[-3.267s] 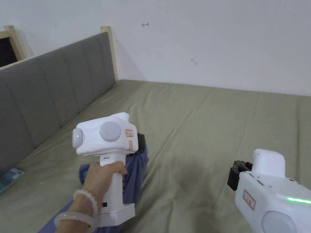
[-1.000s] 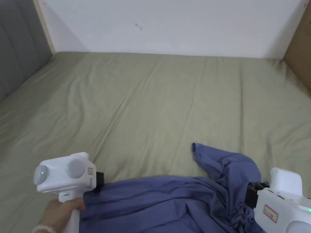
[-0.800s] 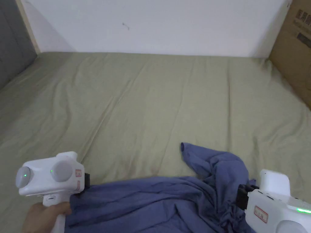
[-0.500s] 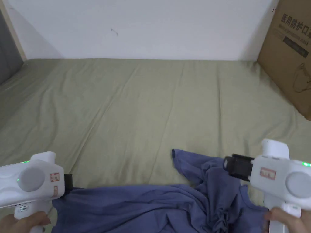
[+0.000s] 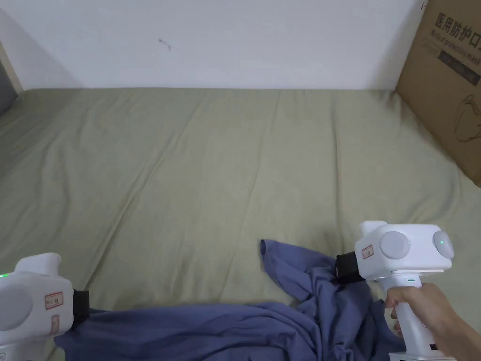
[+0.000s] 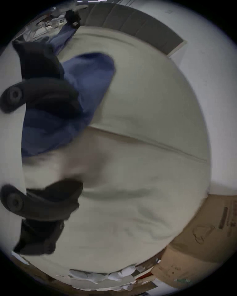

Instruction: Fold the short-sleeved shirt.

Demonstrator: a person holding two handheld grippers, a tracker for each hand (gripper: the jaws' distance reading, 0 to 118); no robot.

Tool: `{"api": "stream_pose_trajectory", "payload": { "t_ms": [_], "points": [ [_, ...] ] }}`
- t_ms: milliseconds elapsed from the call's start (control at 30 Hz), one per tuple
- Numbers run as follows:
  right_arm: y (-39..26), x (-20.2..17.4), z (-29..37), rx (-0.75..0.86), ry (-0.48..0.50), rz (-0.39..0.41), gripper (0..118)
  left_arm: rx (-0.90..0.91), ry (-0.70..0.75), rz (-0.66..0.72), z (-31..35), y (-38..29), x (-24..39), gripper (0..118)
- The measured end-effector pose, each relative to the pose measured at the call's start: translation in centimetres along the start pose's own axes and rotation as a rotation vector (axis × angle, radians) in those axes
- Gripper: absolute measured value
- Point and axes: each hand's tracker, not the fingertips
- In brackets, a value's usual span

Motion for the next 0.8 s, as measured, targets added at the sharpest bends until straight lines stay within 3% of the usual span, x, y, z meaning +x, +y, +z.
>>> {"api": "stream_pose_trajectory", "payload": {
  "t_ms": [67,100,133,200,367,533,667,800],
  "points": [
    [0.5,-0.6,0.7,0.005,0.003,0.118,53,-0.005,0.001,-0.006,0.0,0.0,0.0,4],
    [0.8,-0.9,0.8,0.001,-0.040,0.134,17,-0.003,0.002,-0.003,0.2,0.1,0.0,4],
    [1.1,-0.9,0.9,-0.008,-0.051,0.122,17,0.000,-0.002,0.002,0.5,0.2,0.0,4],
    [1.9,0.4,-0.1,-0.019,-0.024,0.102,3,0.011,-0.005,0.005,1.4,0.3,0.1,4],
    [4.3,3.5,5.8,0.123,0.064,-0.003,3,0.081,0.031,-0.053,5.1,1.8,0.3,4],
    [5.8,4.6,15.8,0.263,0.046,-0.038,3,0.213,0.049,-0.047,11.1,5.7,-0.2,4],
    [6.8,5.3,22.8,0.373,-0.021,-0.028,3,0.353,0.071,-0.134,17.2,10.7,0.8,4],
    [10.0,7.2,28.9,0.497,0.023,-0.157,3,0.479,0.069,-0.102,22.1,16.2,1.9,4]
  ]
}}
